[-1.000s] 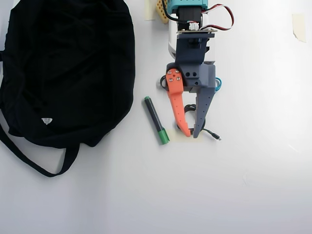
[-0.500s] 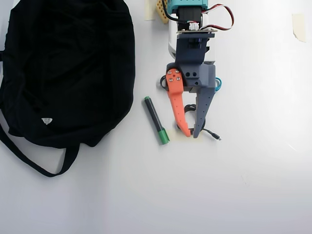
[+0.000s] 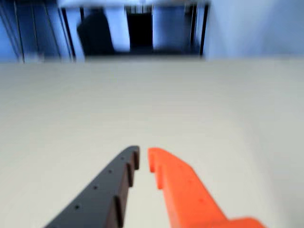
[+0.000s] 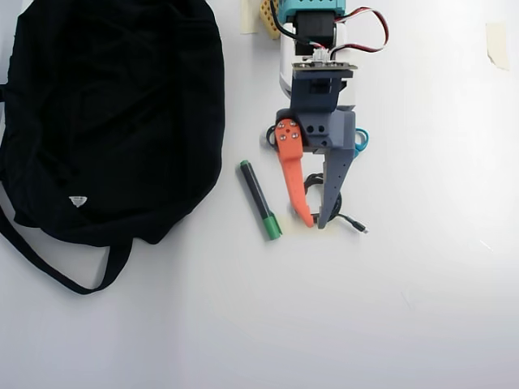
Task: Put the cable into the black bag
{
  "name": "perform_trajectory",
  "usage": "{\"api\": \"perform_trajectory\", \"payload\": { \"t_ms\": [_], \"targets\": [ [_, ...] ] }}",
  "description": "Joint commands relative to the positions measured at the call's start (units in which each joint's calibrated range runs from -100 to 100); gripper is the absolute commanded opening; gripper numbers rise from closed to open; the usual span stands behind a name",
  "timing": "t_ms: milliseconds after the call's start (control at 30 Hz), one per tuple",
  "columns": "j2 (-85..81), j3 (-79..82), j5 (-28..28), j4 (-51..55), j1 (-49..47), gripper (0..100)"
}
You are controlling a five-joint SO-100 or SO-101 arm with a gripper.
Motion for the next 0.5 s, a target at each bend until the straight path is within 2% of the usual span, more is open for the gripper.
{"api": "perform_trajectory", "payload": {
  "t_ms": [0, 467],
  "targets": [
    [-1.9, -2.1, -0.2, 7.9, -2.3, 2],
    [-1.6, -1.9, -0.2, 35.2, -8.5, 2]
  ]
}}
